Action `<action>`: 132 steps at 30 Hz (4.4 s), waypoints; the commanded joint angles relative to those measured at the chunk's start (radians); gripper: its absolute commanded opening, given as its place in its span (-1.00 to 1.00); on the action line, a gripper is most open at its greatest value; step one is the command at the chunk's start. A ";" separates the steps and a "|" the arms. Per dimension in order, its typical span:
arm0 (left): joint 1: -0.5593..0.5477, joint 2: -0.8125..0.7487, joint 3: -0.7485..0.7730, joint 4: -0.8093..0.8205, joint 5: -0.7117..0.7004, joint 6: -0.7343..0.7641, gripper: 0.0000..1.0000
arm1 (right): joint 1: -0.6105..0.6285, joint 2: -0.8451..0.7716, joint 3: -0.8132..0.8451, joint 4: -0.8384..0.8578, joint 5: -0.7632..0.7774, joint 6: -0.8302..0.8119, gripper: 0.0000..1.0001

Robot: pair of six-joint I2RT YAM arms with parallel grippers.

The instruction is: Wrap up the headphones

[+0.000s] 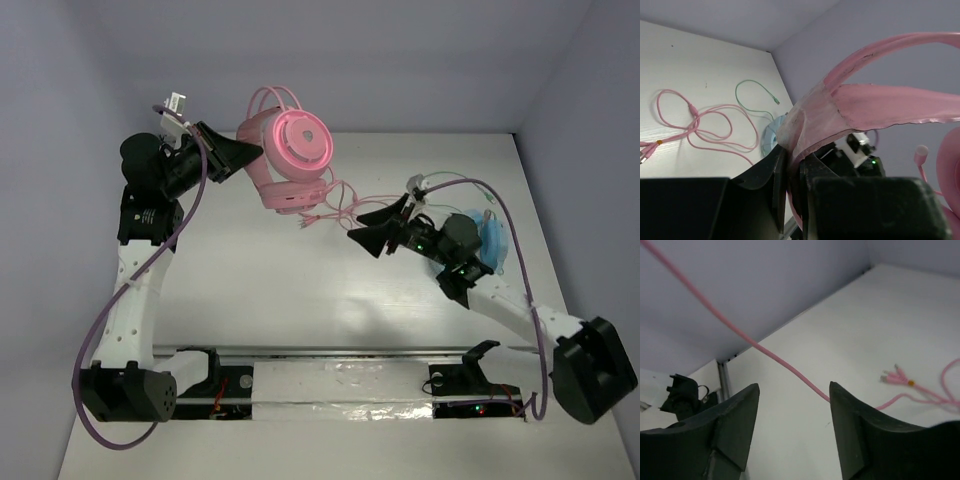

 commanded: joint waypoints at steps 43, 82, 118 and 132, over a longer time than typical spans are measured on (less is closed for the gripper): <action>-0.005 -0.185 -0.373 0.249 -0.563 -0.208 -1.00 | 0.339 0.282 0.237 -0.338 0.549 0.139 -1.00; -0.385 -0.263 -0.665 -0.019 -1.086 0.191 -1.00 | 0.556 0.122 0.914 -1.316 1.178 -0.326 -1.00; -0.477 -0.161 -0.473 0.013 -0.455 0.358 -1.00 | 0.273 0.234 0.770 -0.876 0.965 -0.375 -1.00; -0.402 -0.194 -0.508 0.240 -0.240 0.226 -1.00 | 0.264 0.096 0.515 -0.726 0.935 -0.210 -0.87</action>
